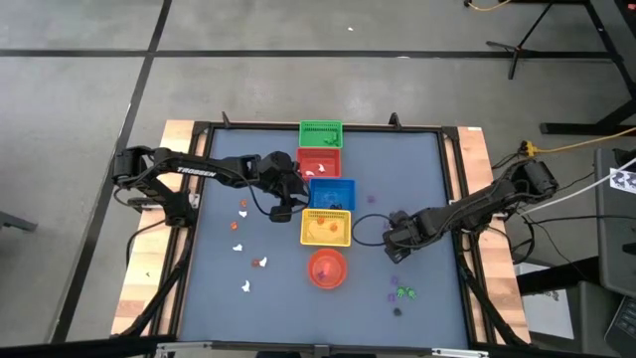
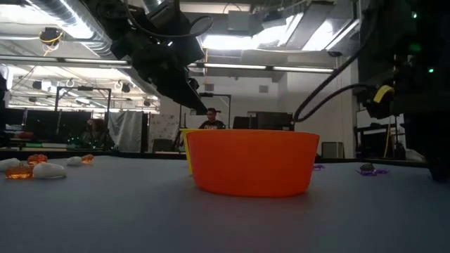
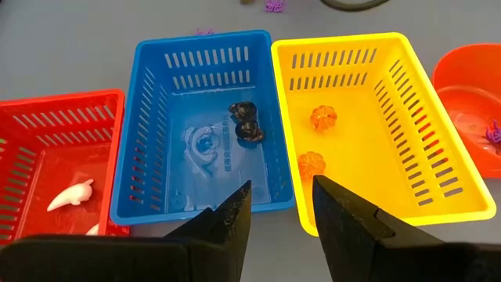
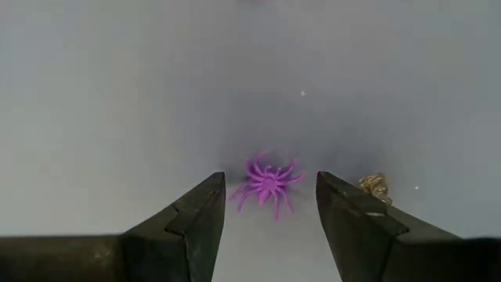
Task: Sort Halloween decoration
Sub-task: Put the purple spider toy into the orange bin
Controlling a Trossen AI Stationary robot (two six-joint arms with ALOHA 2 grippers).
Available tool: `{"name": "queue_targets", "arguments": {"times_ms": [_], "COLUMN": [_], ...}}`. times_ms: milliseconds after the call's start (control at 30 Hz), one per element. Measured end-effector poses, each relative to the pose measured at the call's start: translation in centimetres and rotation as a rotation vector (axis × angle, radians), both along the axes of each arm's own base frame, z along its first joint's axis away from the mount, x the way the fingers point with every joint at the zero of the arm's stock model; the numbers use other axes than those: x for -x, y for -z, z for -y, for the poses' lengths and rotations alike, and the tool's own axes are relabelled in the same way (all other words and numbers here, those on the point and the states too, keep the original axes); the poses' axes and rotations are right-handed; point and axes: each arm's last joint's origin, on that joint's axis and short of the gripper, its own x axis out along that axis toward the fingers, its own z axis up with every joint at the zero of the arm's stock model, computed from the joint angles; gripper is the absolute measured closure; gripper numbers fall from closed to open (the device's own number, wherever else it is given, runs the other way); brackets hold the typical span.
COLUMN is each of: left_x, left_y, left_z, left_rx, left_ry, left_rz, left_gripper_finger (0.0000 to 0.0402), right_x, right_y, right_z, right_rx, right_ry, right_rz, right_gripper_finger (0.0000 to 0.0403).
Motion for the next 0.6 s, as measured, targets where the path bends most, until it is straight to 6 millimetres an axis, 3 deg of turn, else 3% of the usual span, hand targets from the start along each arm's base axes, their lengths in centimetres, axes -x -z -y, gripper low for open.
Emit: {"name": "queue_targets", "arguments": {"times_ms": [233, 600], "left_x": [0.0, 0.0], "left_y": [0.0, 0.0], "left_z": [-0.01, -0.01], "left_rx": [0.0, 0.0], "left_ry": [0.0, 0.0], "left_rz": [0.0, 0.0], "left_gripper_finger": [0.028, 0.028], "right_x": [-0.21, -0.33], "right_y": [0.53, 0.57], "right_z": [-0.08, -0.12], "right_rx": [0.008, 0.003], "right_ry": [0.0, -0.008], "right_rz": [-0.023, -0.012], "right_gripper_finger": [0.0217, 0.0321]}}
